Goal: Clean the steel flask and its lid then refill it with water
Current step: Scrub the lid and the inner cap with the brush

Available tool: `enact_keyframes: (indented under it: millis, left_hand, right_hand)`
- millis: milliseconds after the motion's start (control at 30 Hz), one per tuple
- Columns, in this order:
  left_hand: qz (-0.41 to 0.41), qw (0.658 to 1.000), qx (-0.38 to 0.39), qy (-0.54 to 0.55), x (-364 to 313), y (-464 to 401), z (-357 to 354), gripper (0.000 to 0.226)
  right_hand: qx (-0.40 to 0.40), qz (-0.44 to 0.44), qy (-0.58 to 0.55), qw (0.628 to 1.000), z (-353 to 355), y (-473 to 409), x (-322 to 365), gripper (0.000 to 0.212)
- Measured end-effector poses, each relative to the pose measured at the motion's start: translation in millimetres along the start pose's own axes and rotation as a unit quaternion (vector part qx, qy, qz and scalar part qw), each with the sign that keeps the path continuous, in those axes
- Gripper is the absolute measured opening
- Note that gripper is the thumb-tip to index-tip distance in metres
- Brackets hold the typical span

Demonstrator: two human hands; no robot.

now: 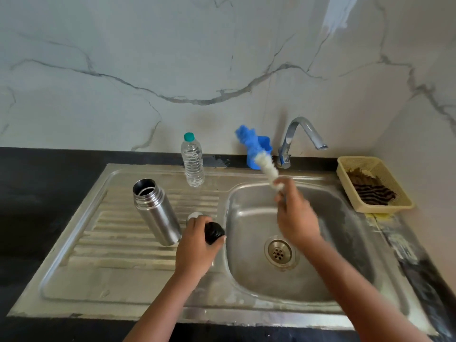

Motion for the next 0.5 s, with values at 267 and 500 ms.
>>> enact_keyframes:
  millis: [267, 500]
  left_hand:
    - [0.251, 0.841, 0.01, 0.479, -43, -43, -25, 0.029]
    - [0.315, 0.788, -0.033, 0.528, -44, -50, -47, 0.03]
  right_hand:
    - [0.008, 0.026, 0.426, 0.904, 125, -113, 20, 0.041]
    - [0.06, 0.119, 0.591, 0.795, 118, -174, 52, 0.007]
Point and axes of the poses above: each hand's wrist, its own y-axis away from the middle knuckle, its own z-axis out of the back of the hand, x = y × z, the point moved 1 cm from there along -y, towards the middle knuckle, and after that the axes turned 15 degrees about y, right-handed, at the moved point
